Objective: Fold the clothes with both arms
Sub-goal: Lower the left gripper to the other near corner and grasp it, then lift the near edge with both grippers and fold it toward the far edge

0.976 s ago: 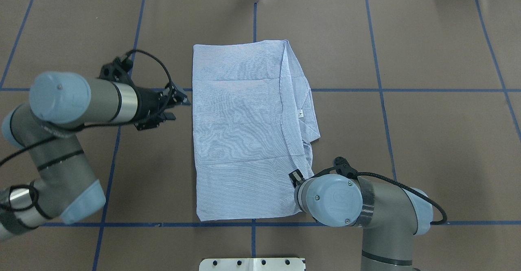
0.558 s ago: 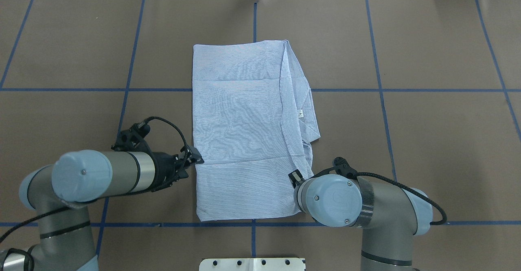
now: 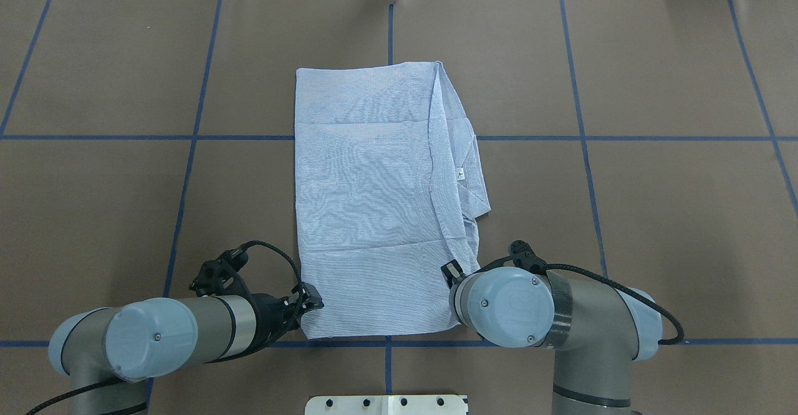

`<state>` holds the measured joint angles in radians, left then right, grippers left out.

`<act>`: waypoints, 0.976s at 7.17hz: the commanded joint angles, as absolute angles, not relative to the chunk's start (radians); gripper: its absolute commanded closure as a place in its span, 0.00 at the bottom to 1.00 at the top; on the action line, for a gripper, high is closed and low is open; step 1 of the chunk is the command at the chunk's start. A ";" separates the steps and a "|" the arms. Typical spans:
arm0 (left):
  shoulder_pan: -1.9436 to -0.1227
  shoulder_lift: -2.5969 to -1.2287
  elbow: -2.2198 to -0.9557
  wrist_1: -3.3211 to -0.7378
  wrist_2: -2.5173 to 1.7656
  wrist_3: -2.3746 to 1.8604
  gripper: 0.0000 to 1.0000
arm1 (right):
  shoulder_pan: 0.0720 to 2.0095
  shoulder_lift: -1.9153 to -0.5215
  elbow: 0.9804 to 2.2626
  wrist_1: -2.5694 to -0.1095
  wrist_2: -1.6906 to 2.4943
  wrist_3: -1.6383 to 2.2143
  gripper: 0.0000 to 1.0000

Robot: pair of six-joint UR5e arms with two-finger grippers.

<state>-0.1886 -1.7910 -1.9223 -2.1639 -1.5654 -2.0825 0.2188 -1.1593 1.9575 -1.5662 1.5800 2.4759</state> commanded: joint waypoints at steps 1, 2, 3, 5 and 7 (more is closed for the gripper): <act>-0.176 -1.792 -1.922 -2.163 -1.559 -2.124 0.91 | 0.219 -1.158 1.957 -1.566 1.580 2.476 1.00; -0.173 -1.790 -1.922 -2.163 -1.559 -2.129 1.00 | 0.218 -1.158 1.957 -1.566 1.580 2.474 1.00; -0.175 -1.798 -1.927 -2.161 -1.559 -2.134 1.00 | 0.219 -1.157 1.959 -1.566 1.582 2.474 1.00; -0.190 -1.795 -2.027 -2.123 -1.575 -2.123 1.00 | 0.230 -1.161 1.994 -1.568 1.583 2.465 1.00; -0.349 -1.878 -2.095 -2.013 -1.679 -2.118 1.00 | 0.351 -1.152 2.011 -1.568 1.676 2.419 1.00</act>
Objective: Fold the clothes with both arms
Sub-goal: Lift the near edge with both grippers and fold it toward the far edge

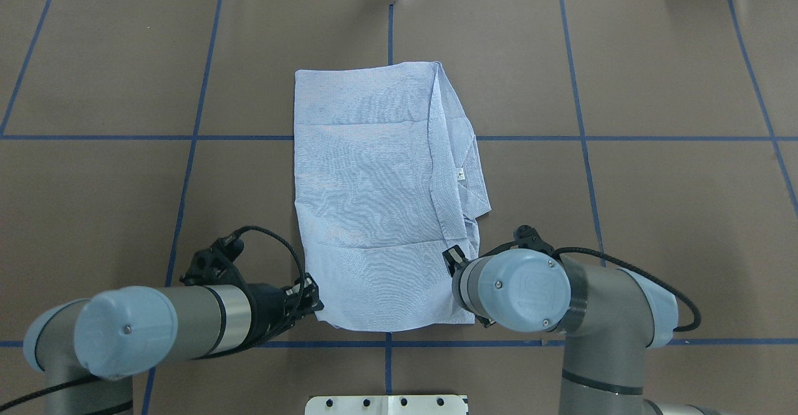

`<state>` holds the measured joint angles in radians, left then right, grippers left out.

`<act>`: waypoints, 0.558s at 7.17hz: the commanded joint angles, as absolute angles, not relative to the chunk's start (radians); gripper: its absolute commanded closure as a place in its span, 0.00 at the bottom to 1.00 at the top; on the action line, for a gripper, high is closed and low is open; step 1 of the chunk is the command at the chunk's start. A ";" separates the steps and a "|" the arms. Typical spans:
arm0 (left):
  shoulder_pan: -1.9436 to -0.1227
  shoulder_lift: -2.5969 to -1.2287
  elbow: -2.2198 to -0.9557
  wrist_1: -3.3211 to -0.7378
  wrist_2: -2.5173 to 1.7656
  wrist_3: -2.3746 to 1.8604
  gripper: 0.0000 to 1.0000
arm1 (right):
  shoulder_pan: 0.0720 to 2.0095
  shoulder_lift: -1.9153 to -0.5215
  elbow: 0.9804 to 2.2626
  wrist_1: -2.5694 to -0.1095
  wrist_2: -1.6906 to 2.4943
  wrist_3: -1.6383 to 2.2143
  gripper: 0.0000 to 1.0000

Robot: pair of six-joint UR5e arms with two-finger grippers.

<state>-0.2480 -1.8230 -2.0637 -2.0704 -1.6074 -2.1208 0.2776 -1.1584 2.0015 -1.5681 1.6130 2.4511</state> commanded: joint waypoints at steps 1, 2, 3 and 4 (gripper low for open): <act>-0.468 -1.955 -2.074 -1.955 -1.777 -2.115 1.00 | 0.430 -1.132 2.008 -1.569 1.740 2.367 1.00; -0.547 -1.991 -2.019 -1.947 -1.814 -2.090 1.00 | 0.499 -1.105 1.991 -1.575 1.782 2.324 1.00; -0.611 -2.017 -1.963 -1.947 -1.828 -2.027 1.00 | 0.570 -1.029 1.921 -1.600 1.816 2.272 1.00; -0.674 -2.064 -1.874 -1.957 -1.832 -1.991 1.00 | 0.628 -0.947 1.802 -1.597 1.856 2.225 1.00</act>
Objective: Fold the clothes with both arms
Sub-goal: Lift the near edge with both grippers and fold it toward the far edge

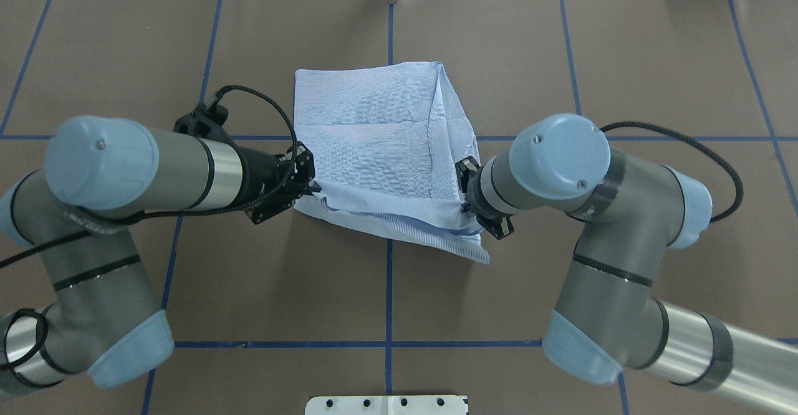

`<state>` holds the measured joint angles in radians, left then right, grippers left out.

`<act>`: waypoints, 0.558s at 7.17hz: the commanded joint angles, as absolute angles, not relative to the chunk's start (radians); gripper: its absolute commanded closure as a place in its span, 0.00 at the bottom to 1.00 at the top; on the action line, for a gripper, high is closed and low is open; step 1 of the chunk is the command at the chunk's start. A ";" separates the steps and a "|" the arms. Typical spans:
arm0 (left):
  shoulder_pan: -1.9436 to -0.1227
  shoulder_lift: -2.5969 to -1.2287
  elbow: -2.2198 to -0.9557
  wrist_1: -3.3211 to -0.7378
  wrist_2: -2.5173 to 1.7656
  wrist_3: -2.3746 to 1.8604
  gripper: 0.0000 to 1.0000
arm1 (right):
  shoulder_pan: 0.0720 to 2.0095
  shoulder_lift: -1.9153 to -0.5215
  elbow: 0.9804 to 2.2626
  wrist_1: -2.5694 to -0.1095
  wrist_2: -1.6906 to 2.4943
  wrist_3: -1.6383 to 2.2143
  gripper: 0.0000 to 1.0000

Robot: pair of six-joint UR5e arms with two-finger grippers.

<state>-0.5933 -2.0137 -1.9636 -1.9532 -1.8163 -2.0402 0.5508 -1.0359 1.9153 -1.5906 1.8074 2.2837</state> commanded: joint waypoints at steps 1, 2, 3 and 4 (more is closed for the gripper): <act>-0.714 -2.129 -1.762 -1.968 -1.845 -1.952 1.00 | 0.682 -0.849 1.666 -1.594 1.883 2.173 1.00; -0.748 -2.144 -1.679 -2.027 -1.847 -1.930 1.00 | 0.734 -0.750 1.520 -1.589 1.923 2.117 1.00; -0.782 -2.172 -1.589 -2.092 -1.848 -1.913 1.00 | 0.777 -0.674 1.402 -1.585 1.960 2.067 1.00; -0.799 -2.230 -1.489 -2.126 -1.848 -1.907 1.00 | 0.794 -0.625 1.278 -1.507 1.970 2.048 1.00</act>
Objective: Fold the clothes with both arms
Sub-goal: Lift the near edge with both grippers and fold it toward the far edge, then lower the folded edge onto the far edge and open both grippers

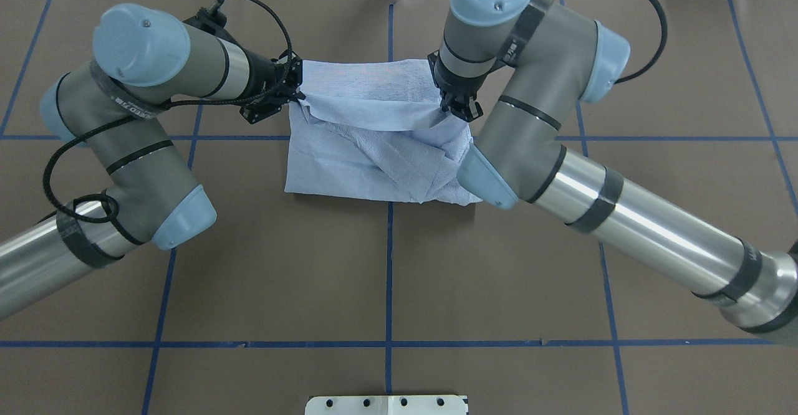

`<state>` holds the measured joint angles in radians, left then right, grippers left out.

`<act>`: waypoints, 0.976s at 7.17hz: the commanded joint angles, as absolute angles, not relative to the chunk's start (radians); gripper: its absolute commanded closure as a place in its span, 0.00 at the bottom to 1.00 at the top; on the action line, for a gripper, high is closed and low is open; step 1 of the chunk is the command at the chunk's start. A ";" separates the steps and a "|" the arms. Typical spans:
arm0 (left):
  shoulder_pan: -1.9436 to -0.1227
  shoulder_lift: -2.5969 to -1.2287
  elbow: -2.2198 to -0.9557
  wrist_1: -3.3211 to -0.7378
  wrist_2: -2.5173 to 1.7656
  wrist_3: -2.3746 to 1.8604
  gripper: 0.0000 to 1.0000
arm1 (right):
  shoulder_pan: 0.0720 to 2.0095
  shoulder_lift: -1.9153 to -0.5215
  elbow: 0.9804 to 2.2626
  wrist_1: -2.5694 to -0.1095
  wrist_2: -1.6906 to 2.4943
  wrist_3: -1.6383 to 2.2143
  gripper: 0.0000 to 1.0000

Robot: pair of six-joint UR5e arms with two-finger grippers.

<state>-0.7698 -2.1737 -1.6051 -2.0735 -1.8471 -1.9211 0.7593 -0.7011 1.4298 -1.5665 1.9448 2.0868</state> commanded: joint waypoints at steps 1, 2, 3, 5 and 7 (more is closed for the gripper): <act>-0.813 -2.276 -1.409 -2.166 -1.848 -1.907 1.00 | 0.813 -0.579 1.164 -1.426 1.971 2.046 1.00; -0.827 -2.333 -1.305 -2.218 -1.848 -1.898 1.00 | 0.822 -0.557 1.110 -1.408 1.971 2.013 1.00; -0.830 -2.368 -1.208 -2.288 -1.847 -1.894 1.00 | 0.827 -0.543 1.068 -1.387 1.971 2.002 1.00; -0.833 -2.404 -1.079 -2.376 -1.841 -1.864 1.00 | 0.838 -0.525 0.954 -1.286 1.967 1.968 1.00; -0.833 -2.418 -0.987 -2.450 -1.824 -1.824 1.00 | 0.838 -0.519 0.849 -1.182 1.956 1.941 1.00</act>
<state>-0.8324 -2.4083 -1.0431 -2.4078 -1.8359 -1.8521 0.8365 -0.5235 0.9209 -1.2551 1.9604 1.9589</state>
